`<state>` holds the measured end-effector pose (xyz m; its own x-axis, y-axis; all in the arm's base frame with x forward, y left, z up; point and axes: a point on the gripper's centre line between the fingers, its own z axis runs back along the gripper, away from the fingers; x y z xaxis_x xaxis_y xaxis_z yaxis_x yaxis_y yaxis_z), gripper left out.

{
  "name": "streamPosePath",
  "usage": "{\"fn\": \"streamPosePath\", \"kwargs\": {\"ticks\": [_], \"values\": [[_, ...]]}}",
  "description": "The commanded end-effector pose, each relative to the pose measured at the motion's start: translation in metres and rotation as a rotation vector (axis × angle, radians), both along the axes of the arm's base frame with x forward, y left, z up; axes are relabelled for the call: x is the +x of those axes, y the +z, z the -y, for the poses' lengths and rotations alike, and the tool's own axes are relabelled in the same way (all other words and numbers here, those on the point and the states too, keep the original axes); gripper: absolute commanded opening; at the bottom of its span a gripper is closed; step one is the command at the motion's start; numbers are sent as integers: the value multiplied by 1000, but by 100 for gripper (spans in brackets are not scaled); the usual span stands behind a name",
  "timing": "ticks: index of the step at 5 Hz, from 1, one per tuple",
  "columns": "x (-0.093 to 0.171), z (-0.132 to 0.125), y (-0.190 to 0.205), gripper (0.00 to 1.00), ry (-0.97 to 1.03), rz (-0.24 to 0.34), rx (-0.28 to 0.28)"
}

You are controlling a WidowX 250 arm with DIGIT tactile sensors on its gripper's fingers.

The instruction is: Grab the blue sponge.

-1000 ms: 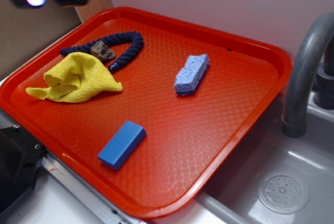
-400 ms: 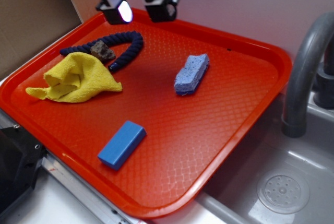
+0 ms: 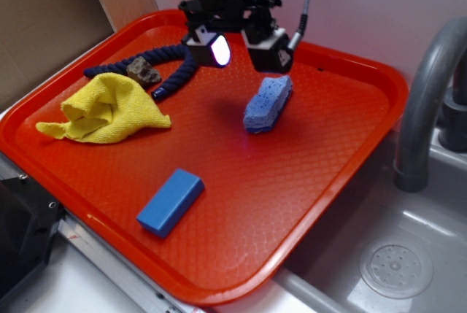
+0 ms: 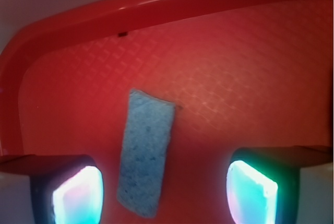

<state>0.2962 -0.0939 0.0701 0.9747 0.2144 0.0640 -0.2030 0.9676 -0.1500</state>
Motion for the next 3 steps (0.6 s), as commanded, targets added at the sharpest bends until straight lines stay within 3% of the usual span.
{"fn": "streamPosePath", "kwargs": {"ticks": [1,3], "values": [[19,-3,-19,100,22,-25,59],[20,10,-51,100,-24,-89,77]]}}
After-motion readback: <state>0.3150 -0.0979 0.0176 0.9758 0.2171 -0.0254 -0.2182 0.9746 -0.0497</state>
